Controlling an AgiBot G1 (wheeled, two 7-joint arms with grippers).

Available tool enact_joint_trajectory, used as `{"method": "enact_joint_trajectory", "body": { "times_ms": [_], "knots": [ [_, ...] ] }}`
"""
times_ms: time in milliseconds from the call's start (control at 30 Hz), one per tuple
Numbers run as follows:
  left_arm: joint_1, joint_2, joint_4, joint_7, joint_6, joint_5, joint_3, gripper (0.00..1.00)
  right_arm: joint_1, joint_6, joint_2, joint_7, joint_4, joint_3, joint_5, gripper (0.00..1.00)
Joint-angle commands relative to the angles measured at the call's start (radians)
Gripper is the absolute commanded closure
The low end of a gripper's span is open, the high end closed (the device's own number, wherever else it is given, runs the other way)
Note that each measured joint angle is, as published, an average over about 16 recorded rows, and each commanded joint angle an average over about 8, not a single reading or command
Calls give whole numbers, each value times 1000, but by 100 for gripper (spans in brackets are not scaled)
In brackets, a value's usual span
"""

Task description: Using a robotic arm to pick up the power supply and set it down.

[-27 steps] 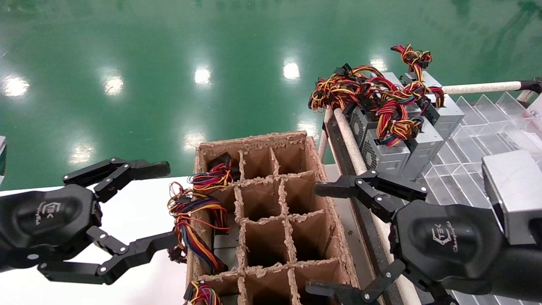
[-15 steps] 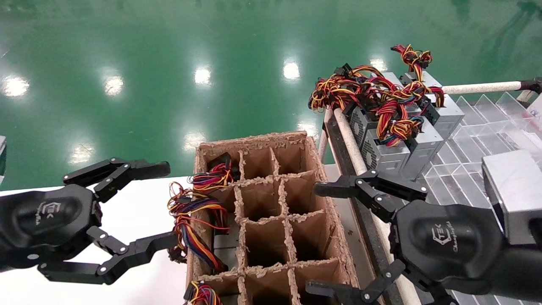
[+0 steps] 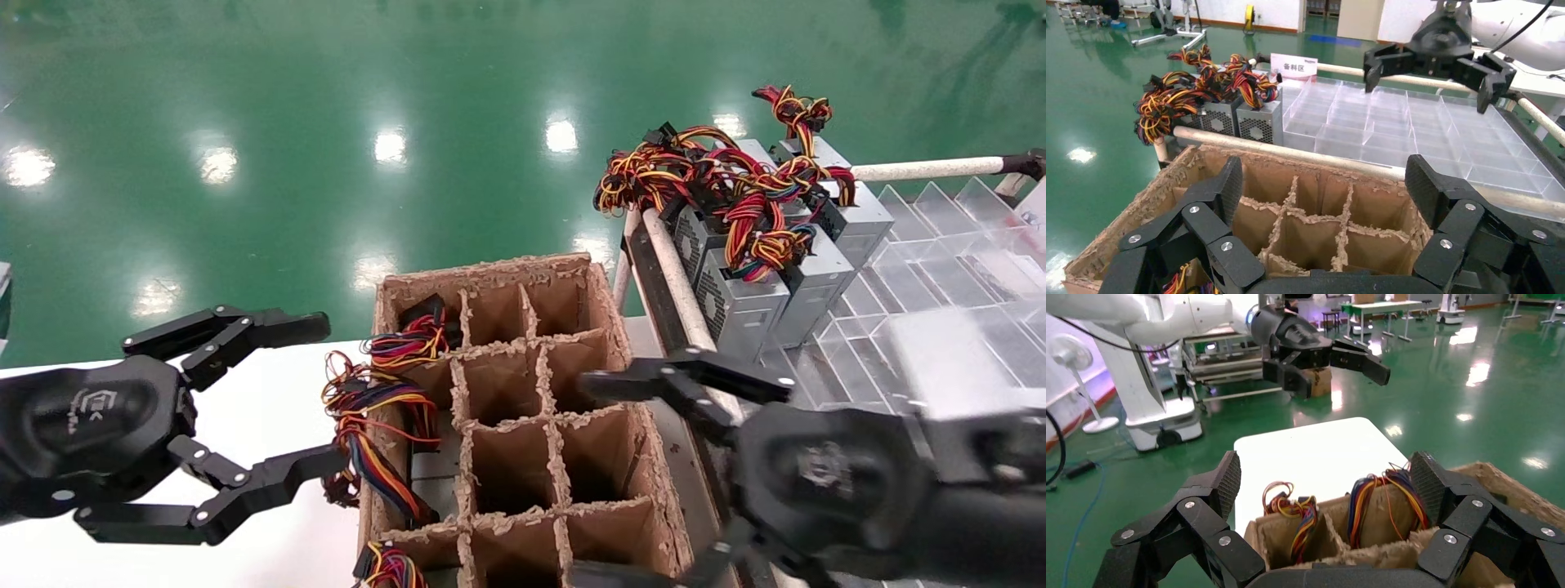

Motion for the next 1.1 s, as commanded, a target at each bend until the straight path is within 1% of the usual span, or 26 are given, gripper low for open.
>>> {"method": "enact_joint_trajectory", "body": {
  "times_ms": [33,167,433,467,500,667,700,733,767,1100],
  "knots": [
    [0,0,0,0,0,0,0,100,11,0,-20,4,-8,-12,-10,0],
    [0,0,0,0,0,0,0,100,52,4,-101,11,-66,-72,-86,0],
    [0,0,0,0,0,0,0,100,148,37,-298,13,-219,-205,-270,1],
    [0,0,0,0,0,0,0,100,159,37,-318,13,-232,-218,-287,5],
    [0,0,0,0,0,0,0,100,169,36,-336,12,-245,-231,-304,15],
    [0,0,0,0,0,0,0,100,212,26,-394,6,-291,-279,-372,77],
    [0,0,0,0,0,0,0,100,218,23,-401,5,-299,-285,-382,89],
    [0,0,0,0,0,0,0,100,225,21,-407,4,-306,-292,-391,97],
    [0,0,0,0,0,0,0,100,230,19,-413,3,-312,-297,-399,100],
    [0,0,0,0,0,0,0,100,262,10,-451,-13,-367,-319,-429,100]
  ]
}}
